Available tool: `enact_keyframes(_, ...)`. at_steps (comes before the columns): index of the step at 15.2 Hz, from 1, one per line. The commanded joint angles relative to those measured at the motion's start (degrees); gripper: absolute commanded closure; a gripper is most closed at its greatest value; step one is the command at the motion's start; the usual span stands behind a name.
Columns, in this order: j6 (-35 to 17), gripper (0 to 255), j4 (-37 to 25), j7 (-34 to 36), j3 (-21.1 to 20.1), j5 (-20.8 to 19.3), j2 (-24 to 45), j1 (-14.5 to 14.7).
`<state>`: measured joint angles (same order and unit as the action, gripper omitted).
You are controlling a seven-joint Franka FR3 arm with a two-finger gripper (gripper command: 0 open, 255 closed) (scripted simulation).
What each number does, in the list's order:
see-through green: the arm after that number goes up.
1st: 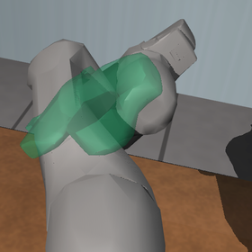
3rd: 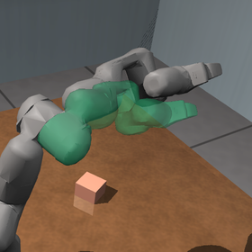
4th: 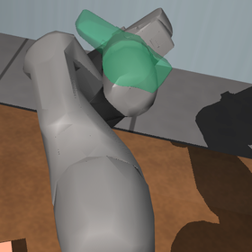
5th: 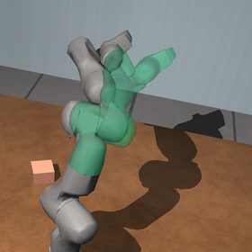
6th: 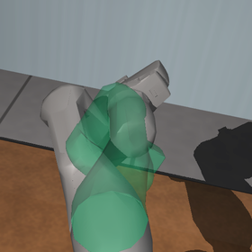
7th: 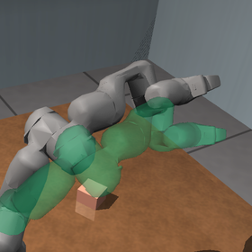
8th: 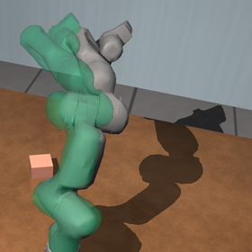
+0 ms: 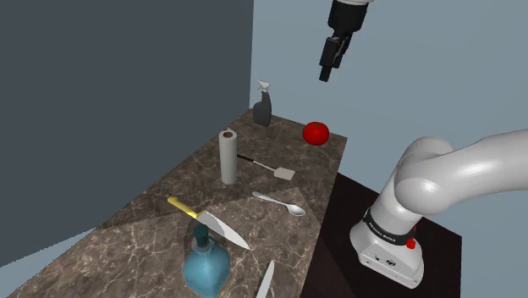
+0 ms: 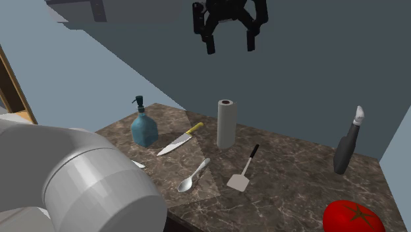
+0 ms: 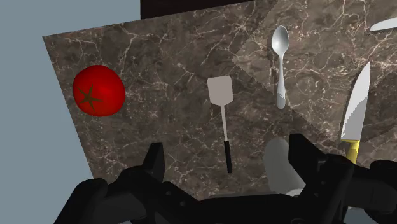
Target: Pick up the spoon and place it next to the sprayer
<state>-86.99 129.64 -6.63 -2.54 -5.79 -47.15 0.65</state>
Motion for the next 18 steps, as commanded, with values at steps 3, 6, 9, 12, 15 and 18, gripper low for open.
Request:
enact_keyframes(3, -2.8, 0, 3.3, 0.3, 0.1, 0.9, 0.4, 0.4)
enact_keyframes(6, -7.1, 0, 8.0, 0.7, 0.3, 2.1, 1.4, 1.0)
enact_keyframes(9, -11.6, 0, 12.3, 0.9, 0.3, 3.5, 2.9, 1.7)
enact_keyframes(12, -16.3, 0, 16.1, 1.1, 0.3, 4.9, 5.1, 2.4)
enact_keyframes(15, -21.3, 0, 19.5, 1.1, 0.2, 6.5, 8.0, 3.2)
enact_keyframes(18, -26.5, 0, 22.4, 1.0, 0.0, 8.1, 11.7, 4.2)
